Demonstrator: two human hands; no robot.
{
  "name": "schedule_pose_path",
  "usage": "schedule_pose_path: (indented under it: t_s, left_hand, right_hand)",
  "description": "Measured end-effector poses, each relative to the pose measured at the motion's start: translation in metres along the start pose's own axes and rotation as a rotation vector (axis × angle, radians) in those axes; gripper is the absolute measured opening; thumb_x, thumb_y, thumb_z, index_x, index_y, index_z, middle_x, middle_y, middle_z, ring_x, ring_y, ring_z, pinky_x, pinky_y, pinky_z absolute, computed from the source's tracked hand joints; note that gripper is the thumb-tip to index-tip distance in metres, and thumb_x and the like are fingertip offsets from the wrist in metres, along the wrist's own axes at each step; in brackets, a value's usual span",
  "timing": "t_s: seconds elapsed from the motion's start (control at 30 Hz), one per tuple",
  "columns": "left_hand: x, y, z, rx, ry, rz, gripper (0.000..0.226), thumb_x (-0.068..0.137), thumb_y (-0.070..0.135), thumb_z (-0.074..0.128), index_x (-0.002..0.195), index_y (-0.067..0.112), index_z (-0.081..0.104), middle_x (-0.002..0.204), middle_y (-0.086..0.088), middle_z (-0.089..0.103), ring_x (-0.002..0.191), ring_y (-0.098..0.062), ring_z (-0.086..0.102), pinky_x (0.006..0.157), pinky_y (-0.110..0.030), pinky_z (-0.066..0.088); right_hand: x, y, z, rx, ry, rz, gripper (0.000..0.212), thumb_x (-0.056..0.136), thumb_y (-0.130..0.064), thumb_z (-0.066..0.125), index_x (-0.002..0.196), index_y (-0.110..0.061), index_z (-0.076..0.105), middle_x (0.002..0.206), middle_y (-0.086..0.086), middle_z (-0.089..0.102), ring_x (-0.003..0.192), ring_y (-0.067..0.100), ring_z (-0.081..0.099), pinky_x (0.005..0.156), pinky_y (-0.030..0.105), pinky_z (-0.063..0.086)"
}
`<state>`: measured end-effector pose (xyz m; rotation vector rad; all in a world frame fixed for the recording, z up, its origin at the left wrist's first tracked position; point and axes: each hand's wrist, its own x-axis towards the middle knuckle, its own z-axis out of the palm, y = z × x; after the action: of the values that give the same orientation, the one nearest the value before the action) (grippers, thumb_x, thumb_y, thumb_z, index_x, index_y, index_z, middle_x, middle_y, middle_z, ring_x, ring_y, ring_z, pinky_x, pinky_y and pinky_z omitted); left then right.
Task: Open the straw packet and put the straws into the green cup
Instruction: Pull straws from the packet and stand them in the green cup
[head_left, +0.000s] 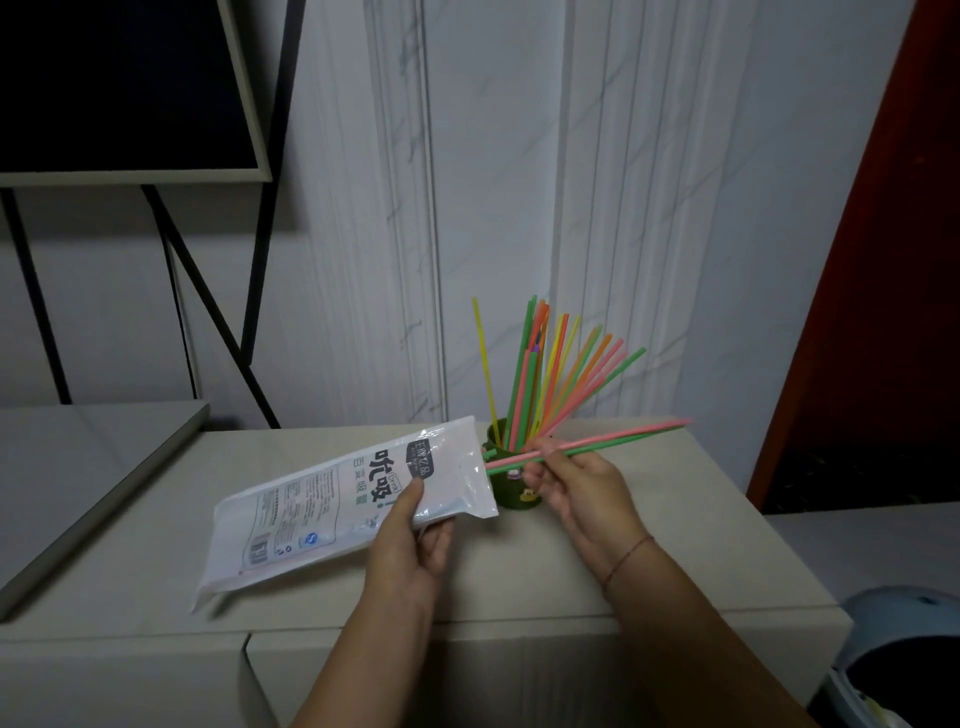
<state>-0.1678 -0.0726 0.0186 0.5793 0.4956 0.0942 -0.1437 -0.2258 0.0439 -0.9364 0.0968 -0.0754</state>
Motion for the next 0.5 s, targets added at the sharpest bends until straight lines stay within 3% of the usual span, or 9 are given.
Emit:
schedule_pose_path:
  t_s: [0.1, 0.2, 0.3, 0.5]
  left_hand:
    - [0.004, 0.011, -0.002, -0.057, 0.010, 0.022, 0.013, 0.084, 0.010, 0.067, 0.089, 0.019, 0.059, 0.072, -0.002, 0.073, 0.055, -0.013, 0.070, 0.048, -0.027, 0.058]
    - [0.008, 0.016, -0.002, -0.057, 0.014, 0.026, 0.013, 0.083, 0.011, 0.068, 0.089, 0.020, 0.060, 0.077, -0.002, 0.072, 0.058, -0.014, 0.070, 0.044, -0.026, 0.056]
    - [0.011, 0.014, -0.001, -0.067, -0.014, 0.016, 0.018, 0.082, 0.010, 0.069, 0.094, 0.020, 0.060, 0.077, -0.003, 0.074, 0.055, -0.014, 0.071, 0.046, -0.028, 0.057]
    - [0.018, 0.008, 0.006, -0.059, -0.069, -0.017, 0.023, 0.081, 0.011, 0.070, 0.100, 0.020, 0.062, 0.076, -0.001, 0.076, 0.063, -0.015, 0.073, 0.050, -0.028, 0.058]
  right_hand:
    - [0.014, -0.024, -0.008, 0.015, 0.084, -0.075, 0.012, 0.089, 0.002, 0.054, 0.078, 0.003, 0.059, 0.069, 0.015, 0.057, 0.046, 0.009, 0.063, 0.051, 0.019, 0.055]
    - [0.029, -0.043, -0.016, -0.059, 0.155, -0.156, 0.005, 0.088, 0.002, 0.056, 0.085, 0.006, 0.058, 0.071, 0.014, 0.057, 0.048, 0.008, 0.065, 0.051, 0.018, 0.056]
    - [0.044, -0.049, -0.020, -0.172, 0.187, -0.235, 0.014, 0.089, -0.001, 0.057, 0.099, 0.009, 0.057, 0.075, 0.014, 0.059, 0.058, 0.015, 0.065, 0.053, 0.017, 0.056]
    - [0.071, -0.039, -0.012, -0.581, 0.181, -0.291, 0.010, 0.089, -0.010, 0.058, 0.084, -0.002, 0.063, 0.065, 0.009, 0.064, 0.048, 0.012, 0.063, 0.055, 0.022, 0.055]
